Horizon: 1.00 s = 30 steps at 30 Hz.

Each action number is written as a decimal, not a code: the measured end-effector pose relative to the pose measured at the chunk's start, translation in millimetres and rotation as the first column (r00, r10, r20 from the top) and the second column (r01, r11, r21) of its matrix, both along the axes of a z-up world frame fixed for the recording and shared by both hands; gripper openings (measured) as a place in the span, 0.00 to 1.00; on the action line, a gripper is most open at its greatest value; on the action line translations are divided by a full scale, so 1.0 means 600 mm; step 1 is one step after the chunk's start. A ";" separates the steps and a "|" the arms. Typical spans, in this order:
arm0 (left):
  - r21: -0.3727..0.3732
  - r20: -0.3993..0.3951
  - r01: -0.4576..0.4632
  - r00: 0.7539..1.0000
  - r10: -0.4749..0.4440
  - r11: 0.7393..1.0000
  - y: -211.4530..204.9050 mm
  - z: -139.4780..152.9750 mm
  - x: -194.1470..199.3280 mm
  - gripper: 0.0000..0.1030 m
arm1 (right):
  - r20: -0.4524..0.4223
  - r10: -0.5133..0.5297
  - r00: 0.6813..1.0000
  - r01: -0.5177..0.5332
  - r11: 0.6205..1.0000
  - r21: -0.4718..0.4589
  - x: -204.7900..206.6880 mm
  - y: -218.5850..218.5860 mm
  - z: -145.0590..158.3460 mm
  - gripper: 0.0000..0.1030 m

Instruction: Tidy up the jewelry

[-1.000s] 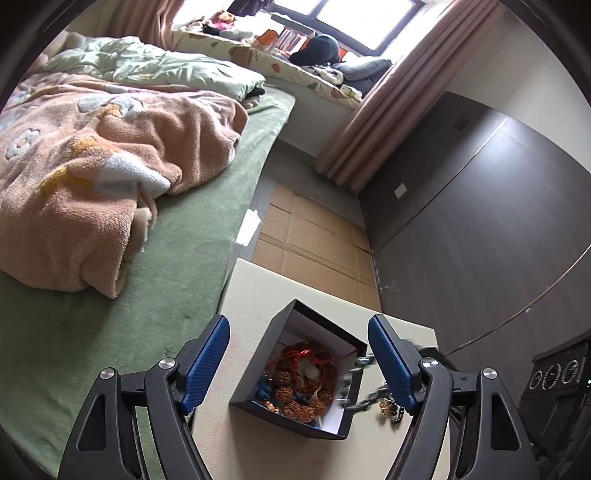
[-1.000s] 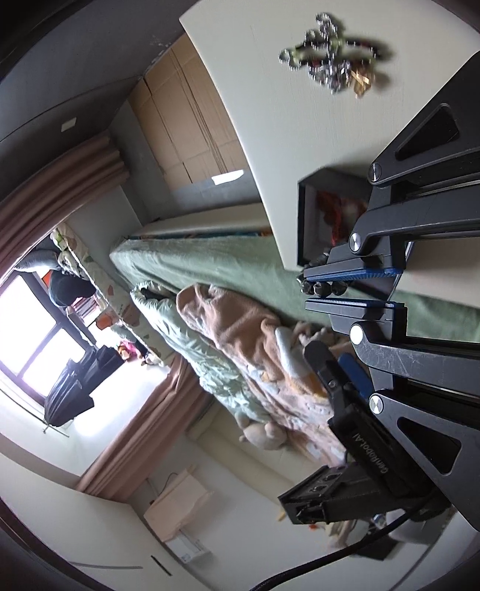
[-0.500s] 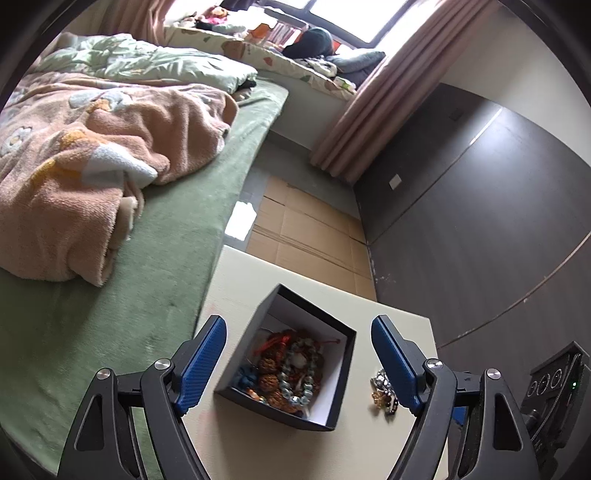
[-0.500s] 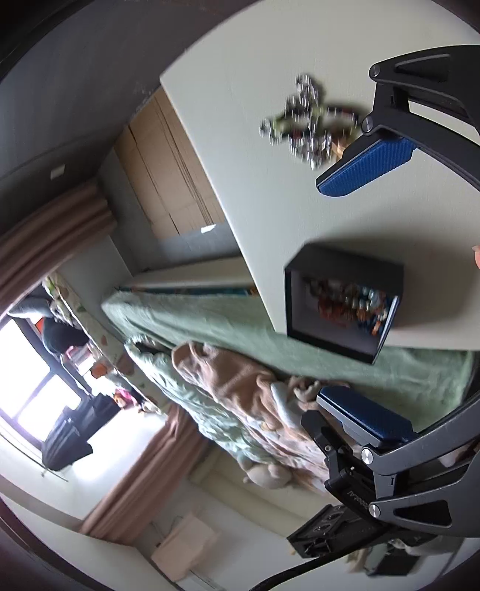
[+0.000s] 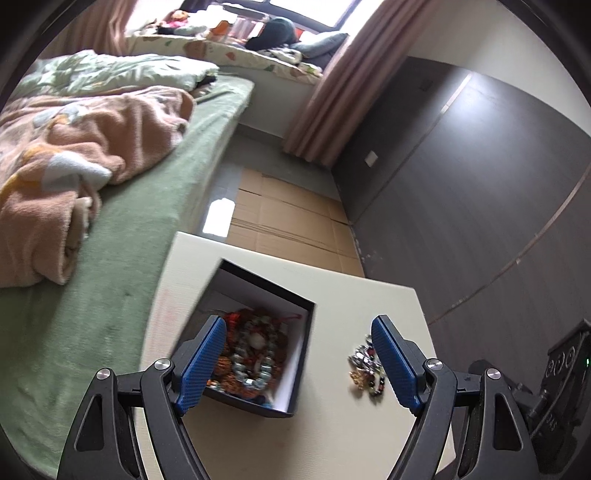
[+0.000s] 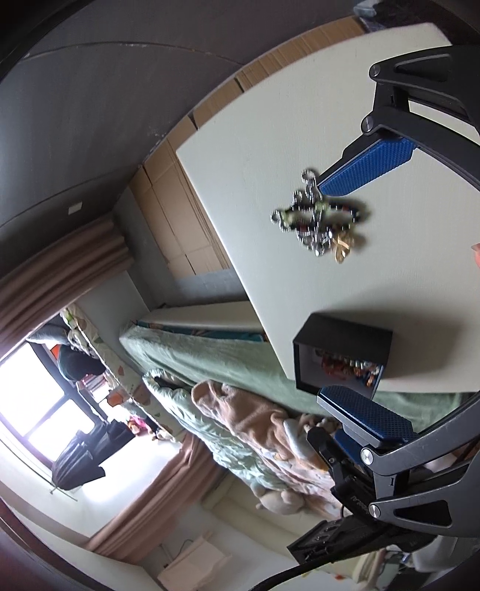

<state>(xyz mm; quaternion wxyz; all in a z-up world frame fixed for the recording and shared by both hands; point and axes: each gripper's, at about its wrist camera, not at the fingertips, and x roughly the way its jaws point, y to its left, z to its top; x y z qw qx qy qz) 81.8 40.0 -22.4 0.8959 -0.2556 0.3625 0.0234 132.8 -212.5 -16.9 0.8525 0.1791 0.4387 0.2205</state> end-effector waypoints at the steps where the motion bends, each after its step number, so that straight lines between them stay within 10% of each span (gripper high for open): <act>1: 0.003 -0.001 0.013 1.000 -0.013 1.000 -0.006 -0.001 0.003 0.79 | -0.008 -0.006 1.000 0.006 1.000 -0.005 0.002 -0.006 0.000 1.00; 12: 0.058 -0.021 0.132 0.991 -0.131 0.990 -0.095 -0.020 0.045 0.78 | -0.057 -0.137 0.989 0.135 0.990 -0.038 0.013 -0.079 0.001 1.00; 30: 0.134 -0.204 0.229 0.958 -0.200 0.964 -0.201 -0.101 0.135 0.45 | -0.207 -0.229 0.951 0.241 0.970 0.032 0.060 -0.146 -0.045 0.84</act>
